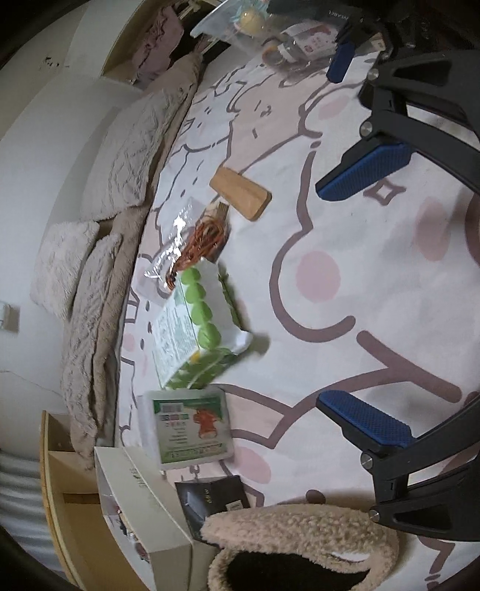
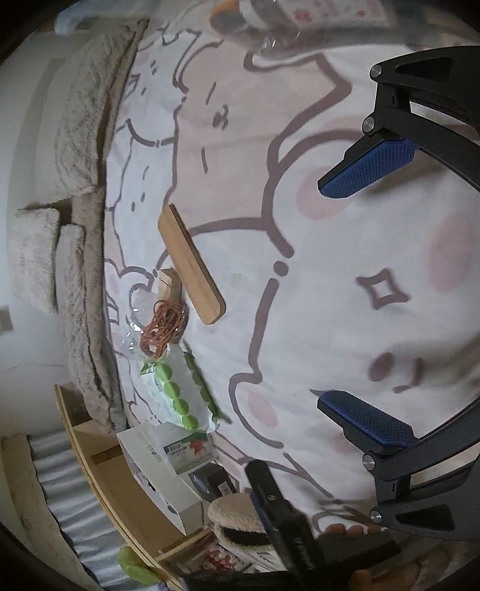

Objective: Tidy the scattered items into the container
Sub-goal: 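Move the right tool down toward the brown wooden paddle on the sheet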

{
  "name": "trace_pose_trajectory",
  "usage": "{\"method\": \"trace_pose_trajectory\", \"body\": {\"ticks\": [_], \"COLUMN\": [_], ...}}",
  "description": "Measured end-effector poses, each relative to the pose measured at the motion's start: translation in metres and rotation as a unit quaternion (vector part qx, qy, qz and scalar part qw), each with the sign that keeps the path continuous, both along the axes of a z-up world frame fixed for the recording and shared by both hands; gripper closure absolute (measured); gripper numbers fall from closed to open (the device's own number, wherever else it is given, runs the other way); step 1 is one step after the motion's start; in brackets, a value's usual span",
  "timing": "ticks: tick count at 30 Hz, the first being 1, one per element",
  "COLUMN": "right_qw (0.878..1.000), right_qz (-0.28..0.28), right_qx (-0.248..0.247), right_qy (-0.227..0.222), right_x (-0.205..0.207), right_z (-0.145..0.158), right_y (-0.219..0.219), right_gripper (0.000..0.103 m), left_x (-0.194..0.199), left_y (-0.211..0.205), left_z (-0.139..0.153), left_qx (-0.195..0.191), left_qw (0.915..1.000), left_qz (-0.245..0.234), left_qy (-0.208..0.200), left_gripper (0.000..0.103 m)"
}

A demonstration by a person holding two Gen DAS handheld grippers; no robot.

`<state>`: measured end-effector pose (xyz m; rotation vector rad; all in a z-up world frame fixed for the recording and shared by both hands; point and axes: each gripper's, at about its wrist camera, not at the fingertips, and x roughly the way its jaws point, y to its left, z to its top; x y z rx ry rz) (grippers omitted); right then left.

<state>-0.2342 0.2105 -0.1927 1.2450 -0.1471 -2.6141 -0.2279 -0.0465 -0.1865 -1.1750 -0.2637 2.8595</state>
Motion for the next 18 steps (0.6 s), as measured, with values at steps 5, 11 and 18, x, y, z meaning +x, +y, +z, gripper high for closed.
{"method": "trace_pose_trajectory", "body": {"ticks": [5,11,18], "right_qw": [1.000,0.998,0.993], "right_qz": [-0.016,-0.061,-0.113], "right_qx": [0.009,0.019,0.034], "right_qy": [-0.005,-0.006,-0.013], "right_x": [-0.038,-0.094,-0.154], "right_z": [-0.001,0.002,-0.003], "right_y": [-0.005,-0.008,-0.009], "right_gripper": [0.000,0.000,0.000], "left_x": [-0.005,-0.010,-0.014], "left_y": [0.001,0.002,0.003], "left_z": [-0.011,-0.024,-0.031], "left_qx": [-0.014,-0.024,-0.016], "left_qw": [0.9999,0.9994,0.9991], "left_qz": [-0.001,-0.009,-0.012], "left_qy": [-0.005,-0.022,-0.037], "left_gripper": [0.000,0.000,0.000]}}
